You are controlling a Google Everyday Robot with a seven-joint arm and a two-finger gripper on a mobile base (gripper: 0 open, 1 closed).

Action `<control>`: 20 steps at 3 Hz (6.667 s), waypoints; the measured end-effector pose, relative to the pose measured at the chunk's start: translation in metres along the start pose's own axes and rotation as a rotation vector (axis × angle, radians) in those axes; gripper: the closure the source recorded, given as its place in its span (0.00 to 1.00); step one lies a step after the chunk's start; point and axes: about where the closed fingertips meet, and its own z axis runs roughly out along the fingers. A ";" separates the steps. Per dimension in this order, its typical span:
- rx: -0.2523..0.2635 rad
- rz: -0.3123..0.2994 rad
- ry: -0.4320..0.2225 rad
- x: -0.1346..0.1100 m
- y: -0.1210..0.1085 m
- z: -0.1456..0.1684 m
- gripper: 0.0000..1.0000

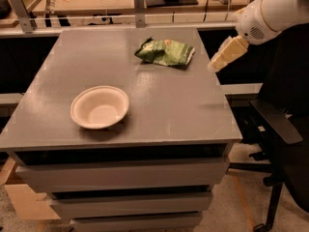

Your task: Move green jalapeno chip bag near paper bowl

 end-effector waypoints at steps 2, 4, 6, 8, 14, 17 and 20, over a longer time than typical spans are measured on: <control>0.017 0.020 -0.024 -0.006 -0.006 0.017 0.00; 0.012 0.006 -0.055 -0.030 -0.016 0.097 0.00; -0.014 0.012 -0.067 -0.043 -0.027 0.160 0.00; -0.047 0.025 -0.084 -0.058 -0.022 0.183 0.38; -0.100 -0.028 0.020 -0.039 0.076 0.057 1.00; -0.153 -0.026 0.034 -0.046 0.202 0.008 1.00; -0.197 -0.021 -0.015 -0.060 0.232 0.004 0.59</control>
Offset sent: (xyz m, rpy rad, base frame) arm 0.0232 0.0141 -0.0120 0.0530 -0.0062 -0.0349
